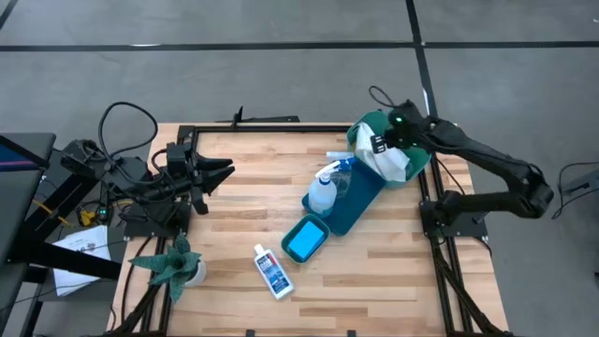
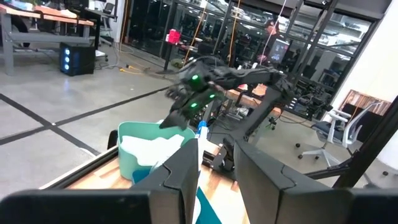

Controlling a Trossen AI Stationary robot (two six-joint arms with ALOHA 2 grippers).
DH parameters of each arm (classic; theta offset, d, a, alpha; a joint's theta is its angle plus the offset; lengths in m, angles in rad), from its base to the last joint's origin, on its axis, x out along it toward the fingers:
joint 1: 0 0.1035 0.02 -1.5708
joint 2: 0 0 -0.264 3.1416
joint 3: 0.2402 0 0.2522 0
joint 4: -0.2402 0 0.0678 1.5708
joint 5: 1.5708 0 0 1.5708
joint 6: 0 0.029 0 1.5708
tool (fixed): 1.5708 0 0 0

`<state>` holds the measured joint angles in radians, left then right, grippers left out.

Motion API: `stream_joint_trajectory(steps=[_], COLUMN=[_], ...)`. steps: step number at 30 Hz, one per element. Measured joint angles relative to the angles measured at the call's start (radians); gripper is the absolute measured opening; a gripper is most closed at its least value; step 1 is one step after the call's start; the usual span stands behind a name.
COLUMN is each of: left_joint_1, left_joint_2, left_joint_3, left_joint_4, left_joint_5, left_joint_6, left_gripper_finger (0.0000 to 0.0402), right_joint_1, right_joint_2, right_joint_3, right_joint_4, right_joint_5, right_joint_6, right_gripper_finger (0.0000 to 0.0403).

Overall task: Pick & Place Kitchen Items
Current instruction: Put the white plastic restorer bottle into the large blue bin

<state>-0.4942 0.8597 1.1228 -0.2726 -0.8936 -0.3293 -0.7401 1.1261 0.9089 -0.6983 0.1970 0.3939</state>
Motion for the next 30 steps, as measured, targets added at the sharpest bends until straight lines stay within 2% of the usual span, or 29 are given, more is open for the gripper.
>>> stream_joint_trajectory(steps=[6,16,20,24,30], left_joint_1=[0.017,0.097,0.136,0.164,0.202], left_joint_2=[0.0,0.0,0.0,0.001,0.014], left_joint_3=[0.0,0.0,0.0,0.0,-0.001], left_joint_4=[0.0,0.0,0.0,0.001,0.014], left_joint_5=[0.0,0.0,0.001,0.044,0.077], left_joint_6=[0.01,0.045,0.044,0.041,0.036], left_gripper_finger=[0.0099,0.0099,0.0099,0.0099,0.0099], right_joint_1=[0.058,0.246,0.318,0.377,0.415], right_joint_2=[-0.208,-0.524,-0.606,-0.671,-0.728], right_joint_3=[0.0,0.0,0.0,0.0,0.0], right_joint_4=[-0.02,-0.085,-0.081,-0.08,-0.078], right_joint_5=[-0.014,0.019,0.068,0.117,0.124], right_joint_6=[0.063,0.253,0.319,0.34,0.346], right_gripper_finger=[0.0,0.0,0.0,0.0,0.0])
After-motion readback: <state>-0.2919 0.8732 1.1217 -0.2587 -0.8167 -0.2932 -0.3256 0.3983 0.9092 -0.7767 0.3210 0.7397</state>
